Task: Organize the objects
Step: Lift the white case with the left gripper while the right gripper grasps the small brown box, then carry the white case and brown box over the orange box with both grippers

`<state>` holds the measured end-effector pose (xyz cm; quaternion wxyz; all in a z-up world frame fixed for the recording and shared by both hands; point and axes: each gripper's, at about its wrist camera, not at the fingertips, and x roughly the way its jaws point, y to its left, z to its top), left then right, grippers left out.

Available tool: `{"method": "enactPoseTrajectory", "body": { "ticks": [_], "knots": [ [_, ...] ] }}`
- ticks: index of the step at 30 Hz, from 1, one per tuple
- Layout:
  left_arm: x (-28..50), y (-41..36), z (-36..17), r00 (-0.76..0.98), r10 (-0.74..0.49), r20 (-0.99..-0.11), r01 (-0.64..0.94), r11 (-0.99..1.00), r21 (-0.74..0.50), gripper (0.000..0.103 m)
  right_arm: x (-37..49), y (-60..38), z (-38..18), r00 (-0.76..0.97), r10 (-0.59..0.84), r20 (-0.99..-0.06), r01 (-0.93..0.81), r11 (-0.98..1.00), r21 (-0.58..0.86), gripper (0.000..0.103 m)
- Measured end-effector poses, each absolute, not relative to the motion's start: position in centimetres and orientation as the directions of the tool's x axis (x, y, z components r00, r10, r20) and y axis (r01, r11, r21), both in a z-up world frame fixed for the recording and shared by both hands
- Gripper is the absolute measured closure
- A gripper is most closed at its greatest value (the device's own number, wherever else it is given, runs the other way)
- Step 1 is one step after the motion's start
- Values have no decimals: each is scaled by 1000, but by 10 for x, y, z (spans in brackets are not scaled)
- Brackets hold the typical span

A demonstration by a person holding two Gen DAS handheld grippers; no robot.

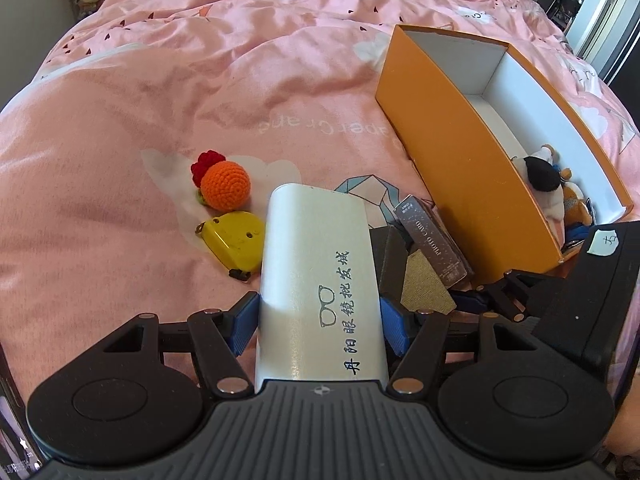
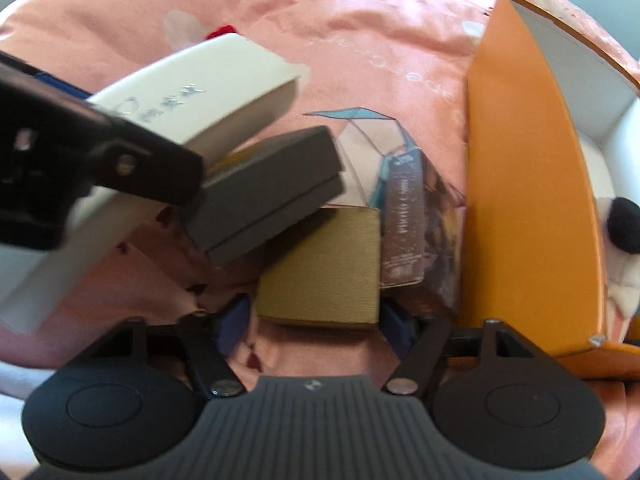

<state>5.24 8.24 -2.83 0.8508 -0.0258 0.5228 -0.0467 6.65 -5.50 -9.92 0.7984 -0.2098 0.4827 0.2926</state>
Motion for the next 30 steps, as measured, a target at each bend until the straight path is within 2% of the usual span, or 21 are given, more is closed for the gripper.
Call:
{"method": "enactPoseTrajectory", "body": {
  "ticks": [20,25,30],
  "knots": [
    [54,77,-5,471,-210,-857,157,976,-153,30,46,-100,-19,340,437,-833,-787,617,3,42],
    [62,71,14,481,-256,-839,226,960,-163,30,47,-116,12,360,480,-800,-822,569,-28,42],
    [77,50,36,497,-283,-820,340,933,-116,30,69,-138,39,419,492,-763,-818,569,-83,42]
  ]
}}
